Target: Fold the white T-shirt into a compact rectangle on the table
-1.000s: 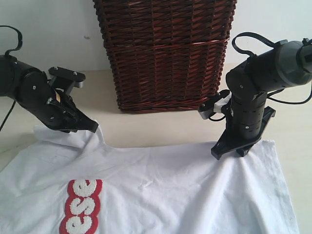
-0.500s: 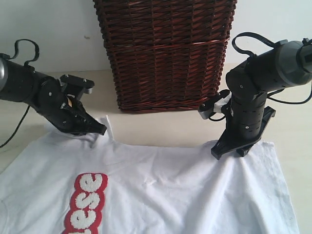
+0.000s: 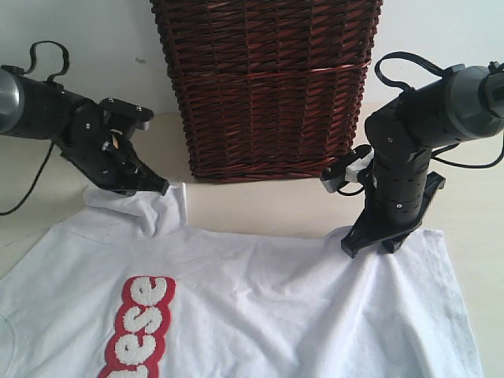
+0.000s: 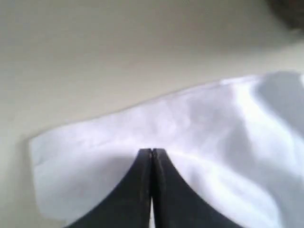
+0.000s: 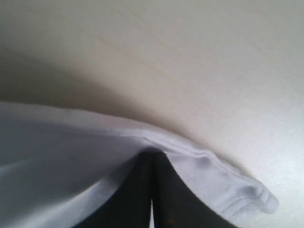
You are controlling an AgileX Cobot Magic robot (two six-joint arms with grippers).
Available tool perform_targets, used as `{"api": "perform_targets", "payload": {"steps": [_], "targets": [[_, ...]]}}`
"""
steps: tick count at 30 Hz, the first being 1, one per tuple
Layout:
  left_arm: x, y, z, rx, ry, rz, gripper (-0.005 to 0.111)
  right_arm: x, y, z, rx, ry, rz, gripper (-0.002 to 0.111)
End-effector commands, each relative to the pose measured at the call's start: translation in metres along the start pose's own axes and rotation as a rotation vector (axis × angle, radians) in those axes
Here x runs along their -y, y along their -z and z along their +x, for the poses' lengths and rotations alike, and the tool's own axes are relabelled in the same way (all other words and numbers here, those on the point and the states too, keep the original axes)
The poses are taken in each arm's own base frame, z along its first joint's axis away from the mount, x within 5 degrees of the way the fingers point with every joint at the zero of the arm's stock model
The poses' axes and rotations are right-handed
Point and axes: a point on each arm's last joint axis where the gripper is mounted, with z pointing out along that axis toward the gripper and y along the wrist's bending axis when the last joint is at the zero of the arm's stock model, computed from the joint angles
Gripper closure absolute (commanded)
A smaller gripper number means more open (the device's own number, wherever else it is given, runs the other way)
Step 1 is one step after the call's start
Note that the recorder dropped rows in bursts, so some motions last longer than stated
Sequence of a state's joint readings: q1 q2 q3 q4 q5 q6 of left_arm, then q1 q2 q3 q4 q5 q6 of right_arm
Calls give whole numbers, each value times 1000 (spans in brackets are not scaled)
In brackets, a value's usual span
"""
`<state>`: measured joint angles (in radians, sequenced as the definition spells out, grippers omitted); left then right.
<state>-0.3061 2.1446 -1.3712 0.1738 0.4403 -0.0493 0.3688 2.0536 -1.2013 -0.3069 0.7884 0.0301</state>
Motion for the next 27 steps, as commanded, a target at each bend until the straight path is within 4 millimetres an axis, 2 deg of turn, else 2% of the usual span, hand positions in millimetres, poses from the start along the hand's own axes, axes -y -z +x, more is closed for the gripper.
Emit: {"api": "perform_targets", "payload": {"steps": [1,5,7,12,15,18,21,22,24,26,27], "targets": [[-8,15,6,-34,68,55,107,-2,-10,-1,2,-15,-20,108],[41,13,2,48,-30,270,107,-2,-10,0,-4,-15,-20,108],[52,7,4,44,-50,303,107,-2,-10,0,-4,-17,-22,108],[68,-12,9,2,-82,324,107,-3,-10,0,-7,-26,-31,108],[73,-17,5,9,-113,330,107,-3,-10,0,-7,-27,-32,108],[75,-12,0,-10,-139,362,107,-3,-10,0,-7,-26,-32,108],[82,-6,5,-72,-281,422,107,-3,-10,-1,-1,-26,-32,108],[80,-5,5,-81,-257,412,107,-3,-10,-1,-1,-26,-32,108],[43,10,-7,-37,-127,297,107,-3,-10,-1,4,-27,-33,108],[11,17,-12,10,-32,261,107,-3,-10,-1,6,-27,-33,108],[2,17,-12,14,4,260,107,-3,-10,-1,6,-27,-33,108]]}}
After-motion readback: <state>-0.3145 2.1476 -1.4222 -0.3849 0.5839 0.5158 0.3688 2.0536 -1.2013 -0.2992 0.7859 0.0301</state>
